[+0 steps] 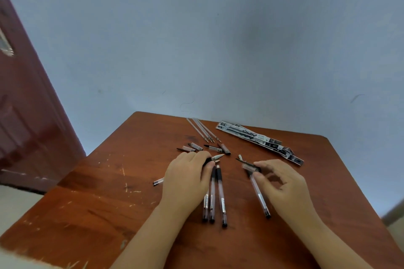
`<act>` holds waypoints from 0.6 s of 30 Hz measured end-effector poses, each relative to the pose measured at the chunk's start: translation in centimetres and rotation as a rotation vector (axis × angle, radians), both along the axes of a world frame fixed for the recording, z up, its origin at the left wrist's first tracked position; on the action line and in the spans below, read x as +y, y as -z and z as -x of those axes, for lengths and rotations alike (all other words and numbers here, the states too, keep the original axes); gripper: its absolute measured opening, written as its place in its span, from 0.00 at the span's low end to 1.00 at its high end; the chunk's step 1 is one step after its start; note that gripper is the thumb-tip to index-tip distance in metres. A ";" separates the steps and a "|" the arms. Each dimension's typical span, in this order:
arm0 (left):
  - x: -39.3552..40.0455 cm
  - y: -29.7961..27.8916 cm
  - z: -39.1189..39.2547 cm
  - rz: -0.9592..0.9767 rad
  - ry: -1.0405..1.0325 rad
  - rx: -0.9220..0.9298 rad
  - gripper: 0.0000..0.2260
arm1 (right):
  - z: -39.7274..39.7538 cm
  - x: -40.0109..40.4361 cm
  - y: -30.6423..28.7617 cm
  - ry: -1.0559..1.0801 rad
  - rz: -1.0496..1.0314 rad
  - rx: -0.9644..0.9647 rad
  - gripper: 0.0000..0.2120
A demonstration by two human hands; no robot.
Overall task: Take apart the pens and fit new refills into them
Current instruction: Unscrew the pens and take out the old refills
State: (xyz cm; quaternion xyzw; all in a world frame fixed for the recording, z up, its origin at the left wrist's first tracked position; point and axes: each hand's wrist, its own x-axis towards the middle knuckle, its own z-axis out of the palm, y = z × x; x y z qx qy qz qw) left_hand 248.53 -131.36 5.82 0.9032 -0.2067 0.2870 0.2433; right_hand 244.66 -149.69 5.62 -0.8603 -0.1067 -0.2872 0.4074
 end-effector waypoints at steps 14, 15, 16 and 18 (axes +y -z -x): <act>7.2 1.0 -1.4 0.020 -0.395 0.286 0.11 | -5.5 7.9 -1.6 -0.090 0.299 0.132 0.10; 7.3 1.0 -1.4 0.024 -0.395 0.294 0.11 | -6.1 8.6 -1.5 -0.092 0.315 0.140 0.10; 7.4 1.1 -1.4 0.027 -0.392 0.299 0.11 | -6.6 9.3 -1.4 -0.088 0.335 0.150 0.11; 7.5 1.2 -1.4 0.033 -0.379 0.299 0.10 | -7.6 10.4 -1.1 -0.066 0.399 0.152 0.12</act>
